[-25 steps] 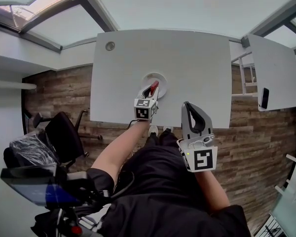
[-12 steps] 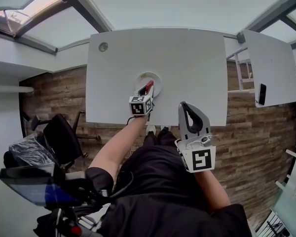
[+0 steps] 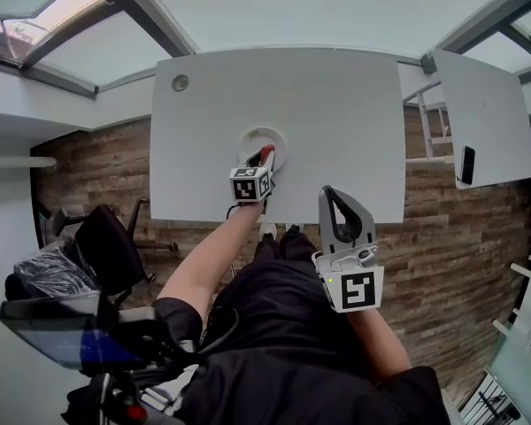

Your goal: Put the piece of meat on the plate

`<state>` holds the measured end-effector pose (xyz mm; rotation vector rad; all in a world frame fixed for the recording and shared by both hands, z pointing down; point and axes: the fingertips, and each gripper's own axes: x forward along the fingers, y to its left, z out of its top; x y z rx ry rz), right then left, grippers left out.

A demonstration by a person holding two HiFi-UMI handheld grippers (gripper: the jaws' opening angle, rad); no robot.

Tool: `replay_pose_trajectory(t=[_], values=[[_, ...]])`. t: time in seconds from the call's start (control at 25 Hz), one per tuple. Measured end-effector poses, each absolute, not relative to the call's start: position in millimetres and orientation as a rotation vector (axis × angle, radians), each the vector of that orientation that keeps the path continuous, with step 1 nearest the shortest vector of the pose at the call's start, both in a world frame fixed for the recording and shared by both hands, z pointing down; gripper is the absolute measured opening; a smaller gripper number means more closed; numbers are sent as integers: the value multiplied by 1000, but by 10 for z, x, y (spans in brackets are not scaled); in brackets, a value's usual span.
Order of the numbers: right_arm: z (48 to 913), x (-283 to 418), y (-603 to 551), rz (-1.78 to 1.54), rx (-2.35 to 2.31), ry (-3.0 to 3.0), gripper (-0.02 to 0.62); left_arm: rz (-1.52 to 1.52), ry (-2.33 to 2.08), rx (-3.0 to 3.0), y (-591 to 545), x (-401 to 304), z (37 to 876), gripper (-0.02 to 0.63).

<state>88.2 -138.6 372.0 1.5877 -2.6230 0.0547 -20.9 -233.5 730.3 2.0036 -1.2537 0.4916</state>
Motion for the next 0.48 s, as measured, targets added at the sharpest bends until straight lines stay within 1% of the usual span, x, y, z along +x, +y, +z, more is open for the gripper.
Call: replay_pose_trajectory(t=[0.48], values=[[3690, 895, -1274, 48, 1603, -2615, 6, 544, -1240, 2076, -2399, -241, 7298, 94]])
